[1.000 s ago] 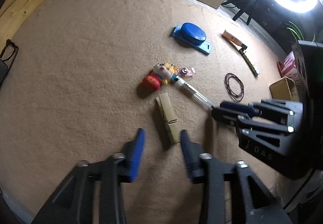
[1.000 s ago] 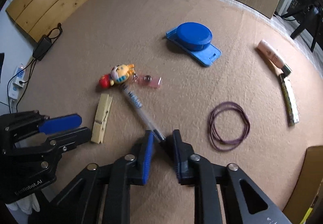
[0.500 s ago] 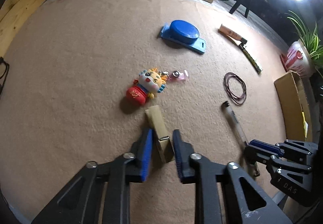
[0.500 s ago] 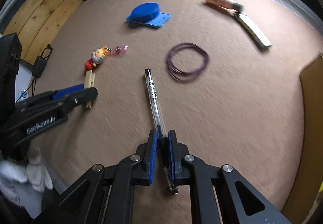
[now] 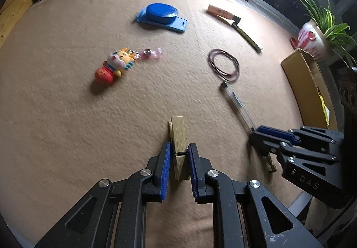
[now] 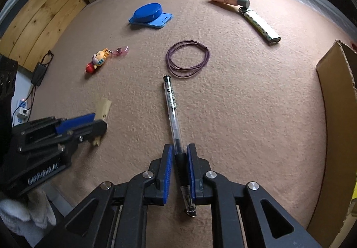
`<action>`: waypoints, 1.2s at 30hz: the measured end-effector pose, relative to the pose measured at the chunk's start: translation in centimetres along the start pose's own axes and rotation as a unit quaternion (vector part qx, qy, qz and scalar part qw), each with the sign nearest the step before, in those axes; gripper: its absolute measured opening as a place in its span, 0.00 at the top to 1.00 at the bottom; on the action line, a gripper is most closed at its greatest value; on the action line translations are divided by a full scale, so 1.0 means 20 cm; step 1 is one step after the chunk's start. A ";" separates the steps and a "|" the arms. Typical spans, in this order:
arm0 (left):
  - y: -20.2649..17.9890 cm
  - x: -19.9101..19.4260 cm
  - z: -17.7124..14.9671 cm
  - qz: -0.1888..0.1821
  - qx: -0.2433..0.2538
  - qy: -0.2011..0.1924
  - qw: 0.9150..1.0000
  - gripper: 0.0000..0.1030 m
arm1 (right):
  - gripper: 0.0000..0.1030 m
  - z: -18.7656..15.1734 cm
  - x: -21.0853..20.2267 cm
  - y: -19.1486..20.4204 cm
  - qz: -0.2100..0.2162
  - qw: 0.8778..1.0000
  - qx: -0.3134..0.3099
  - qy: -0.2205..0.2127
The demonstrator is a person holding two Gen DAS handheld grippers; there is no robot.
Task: Organize objects
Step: 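Carry the clothespin and clear pen into the box and open both grippers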
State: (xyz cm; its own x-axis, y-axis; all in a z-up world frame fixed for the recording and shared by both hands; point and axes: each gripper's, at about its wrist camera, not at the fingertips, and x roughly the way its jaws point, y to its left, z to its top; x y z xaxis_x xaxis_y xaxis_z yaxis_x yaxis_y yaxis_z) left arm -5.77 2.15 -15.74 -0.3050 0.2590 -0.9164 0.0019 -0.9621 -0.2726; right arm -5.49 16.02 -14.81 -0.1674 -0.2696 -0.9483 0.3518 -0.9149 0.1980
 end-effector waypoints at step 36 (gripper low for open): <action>-1.31 -0.01 0.45 -0.111 0.190 -0.040 0.975 0.84 | 0.91 -0.40 -0.79 -1.01 -0.111 0.963 0.198 -0.147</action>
State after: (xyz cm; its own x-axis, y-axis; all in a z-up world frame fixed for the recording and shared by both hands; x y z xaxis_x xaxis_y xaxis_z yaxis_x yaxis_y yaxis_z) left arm -14.37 26.48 -5.85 -0.3316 0.4711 -0.8174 -0.4213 -0.8492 -0.3185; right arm -2.52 41.25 -5.79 -0.4711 -0.0735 -0.8790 -0.0927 -0.9869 0.1322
